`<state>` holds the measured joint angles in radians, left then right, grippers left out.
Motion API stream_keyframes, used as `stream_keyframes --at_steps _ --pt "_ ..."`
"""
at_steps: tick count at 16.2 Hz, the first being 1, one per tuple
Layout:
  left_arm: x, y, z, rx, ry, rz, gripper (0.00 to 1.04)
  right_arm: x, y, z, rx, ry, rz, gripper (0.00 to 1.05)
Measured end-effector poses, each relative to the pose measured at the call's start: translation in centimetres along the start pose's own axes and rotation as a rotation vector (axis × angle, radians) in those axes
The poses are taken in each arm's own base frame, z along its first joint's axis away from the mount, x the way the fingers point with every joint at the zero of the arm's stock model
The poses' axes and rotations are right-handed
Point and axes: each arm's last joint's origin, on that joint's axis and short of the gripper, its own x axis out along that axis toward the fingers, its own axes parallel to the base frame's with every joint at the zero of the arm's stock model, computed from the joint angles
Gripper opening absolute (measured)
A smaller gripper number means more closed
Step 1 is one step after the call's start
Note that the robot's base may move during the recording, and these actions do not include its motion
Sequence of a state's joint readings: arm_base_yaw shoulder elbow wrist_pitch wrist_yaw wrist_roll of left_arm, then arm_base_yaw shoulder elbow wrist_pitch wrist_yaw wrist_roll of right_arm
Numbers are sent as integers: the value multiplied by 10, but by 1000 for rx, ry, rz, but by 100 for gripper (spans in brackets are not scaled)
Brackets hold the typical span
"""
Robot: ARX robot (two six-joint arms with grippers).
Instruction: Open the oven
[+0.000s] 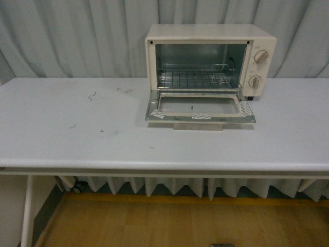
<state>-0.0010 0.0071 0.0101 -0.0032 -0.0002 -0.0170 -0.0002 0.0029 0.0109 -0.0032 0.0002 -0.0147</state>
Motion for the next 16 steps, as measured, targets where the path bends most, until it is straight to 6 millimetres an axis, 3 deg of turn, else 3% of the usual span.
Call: stream_keyframes --at_steps 16 --pt "0 0 0 -1 0 1 98 0 0 0 0 1 1 98"
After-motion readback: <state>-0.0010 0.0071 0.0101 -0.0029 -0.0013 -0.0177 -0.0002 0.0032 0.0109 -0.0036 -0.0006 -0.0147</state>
